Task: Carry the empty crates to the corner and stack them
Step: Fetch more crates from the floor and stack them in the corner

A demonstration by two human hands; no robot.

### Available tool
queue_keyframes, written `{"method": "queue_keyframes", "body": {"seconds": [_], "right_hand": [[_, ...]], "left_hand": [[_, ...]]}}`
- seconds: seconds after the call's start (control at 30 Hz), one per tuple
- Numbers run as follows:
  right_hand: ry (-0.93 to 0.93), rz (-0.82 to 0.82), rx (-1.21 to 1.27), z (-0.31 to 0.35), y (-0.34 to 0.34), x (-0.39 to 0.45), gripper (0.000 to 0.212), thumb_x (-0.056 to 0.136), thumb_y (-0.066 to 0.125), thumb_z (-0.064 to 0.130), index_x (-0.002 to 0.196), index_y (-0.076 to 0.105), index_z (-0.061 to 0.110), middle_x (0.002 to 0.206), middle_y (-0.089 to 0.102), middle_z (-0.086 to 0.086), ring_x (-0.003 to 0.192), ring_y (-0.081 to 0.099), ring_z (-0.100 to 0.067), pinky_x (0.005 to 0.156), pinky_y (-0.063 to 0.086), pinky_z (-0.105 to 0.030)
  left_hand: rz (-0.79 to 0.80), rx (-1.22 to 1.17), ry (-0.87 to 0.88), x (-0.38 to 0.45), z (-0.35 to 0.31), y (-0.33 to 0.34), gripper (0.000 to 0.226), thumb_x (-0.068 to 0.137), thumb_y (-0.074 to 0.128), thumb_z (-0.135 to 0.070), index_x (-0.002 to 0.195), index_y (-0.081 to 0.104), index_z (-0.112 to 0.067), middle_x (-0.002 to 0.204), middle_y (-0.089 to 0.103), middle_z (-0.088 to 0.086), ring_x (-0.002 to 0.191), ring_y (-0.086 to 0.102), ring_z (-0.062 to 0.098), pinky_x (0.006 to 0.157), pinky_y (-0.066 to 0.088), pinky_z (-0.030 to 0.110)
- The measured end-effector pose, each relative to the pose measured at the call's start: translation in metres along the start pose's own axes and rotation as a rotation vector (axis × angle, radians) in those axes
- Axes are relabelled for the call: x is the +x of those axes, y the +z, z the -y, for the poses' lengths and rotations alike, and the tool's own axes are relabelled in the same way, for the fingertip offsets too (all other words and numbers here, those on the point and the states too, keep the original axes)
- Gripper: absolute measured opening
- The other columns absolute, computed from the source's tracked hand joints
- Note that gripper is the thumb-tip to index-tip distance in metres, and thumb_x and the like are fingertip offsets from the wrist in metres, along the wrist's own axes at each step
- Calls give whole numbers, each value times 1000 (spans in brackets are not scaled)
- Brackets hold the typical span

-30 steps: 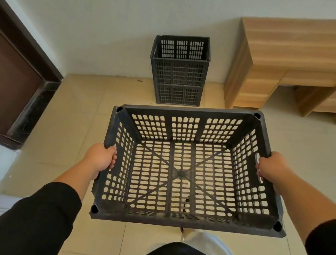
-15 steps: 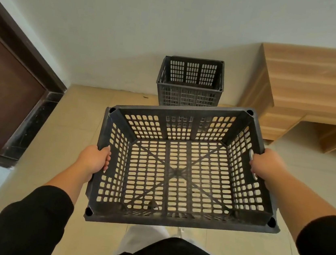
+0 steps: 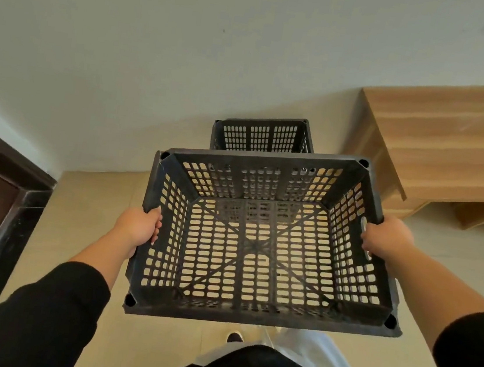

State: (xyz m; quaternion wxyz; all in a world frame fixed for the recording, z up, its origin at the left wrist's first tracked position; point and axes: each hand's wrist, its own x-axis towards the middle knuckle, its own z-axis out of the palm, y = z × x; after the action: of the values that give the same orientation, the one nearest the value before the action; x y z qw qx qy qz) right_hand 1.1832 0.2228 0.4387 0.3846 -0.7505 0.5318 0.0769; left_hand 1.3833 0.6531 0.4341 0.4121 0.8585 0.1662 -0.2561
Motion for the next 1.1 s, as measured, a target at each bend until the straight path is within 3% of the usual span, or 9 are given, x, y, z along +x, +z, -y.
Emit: {"method": "queue_keyframes", "body": {"seconds": [0.17,0.33,0.5,0.6,0.7,0.87,1.0,1.1], "right_hand": [[23,-11,5,46,-5,63,19,98,63,15,114,60,6,105,67,-18,98,67,-38,87,59,-54],[-60,42,-75,102,-13,145,28,98,62,13,122,59,-2,99,63,-12,85,61,-28,61,46,-35],[-79,56,-42,165,-21,208,30,101,58,17,125,59,-2,112,67,-19,99,63,-35,77,48,-42],[-101,62,-57,202,-22,239,35,102,58,21,129,58,-2,114,67,-18,100,63,-34,77,48,-42],[-108,70,-62,237,-19,268,30,102,59,18,126,58,0,110,66,-16,93,62,-30,67,47,-38],[-78,31,-72,291,-3,314,26,102,59,23,117,62,2,108,70,-18,98,68,-36,78,55,-47],[-43,-29,-74,321,19,342,38,102,56,37,117,63,3,105,72,-20,94,71,-39,87,59,-53],[-16,-36,-70,339,30,359,36,103,55,37,118,62,5,106,71,-19,92,70,-38,88,59,-53]], "left_hand": [[26,29,22,64,-66,16,33,108,54,-31,85,64,-9,71,62,7,64,57,22,65,50,37],[15,25,14,120,-125,33,31,108,54,-28,88,64,-8,71,61,7,65,57,22,69,51,39],[-33,5,-1,162,-179,39,33,108,54,-31,86,64,-9,70,61,6,64,57,22,68,51,37],[-42,-27,-7,189,-204,41,34,108,53,-33,87,65,-9,71,61,6,65,56,22,72,51,40],[-52,-42,-17,222,-230,42,35,109,53,-34,90,66,-8,73,61,7,68,57,23,78,53,43],[-54,-18,-6,294,-271,44,30,108,54,-29,94,67,-5,77,65,11,69,60,25,81,57,46],[-16,3,-1,348,-296,49,30,110,52,-28,98,66,-4,79,63,10,67,58,23,71,52,39],[-5,30,4,378,-312,52,31,110,51,-29,99,66,-4,78,63,10,67,58,22,66,51,35]]}}
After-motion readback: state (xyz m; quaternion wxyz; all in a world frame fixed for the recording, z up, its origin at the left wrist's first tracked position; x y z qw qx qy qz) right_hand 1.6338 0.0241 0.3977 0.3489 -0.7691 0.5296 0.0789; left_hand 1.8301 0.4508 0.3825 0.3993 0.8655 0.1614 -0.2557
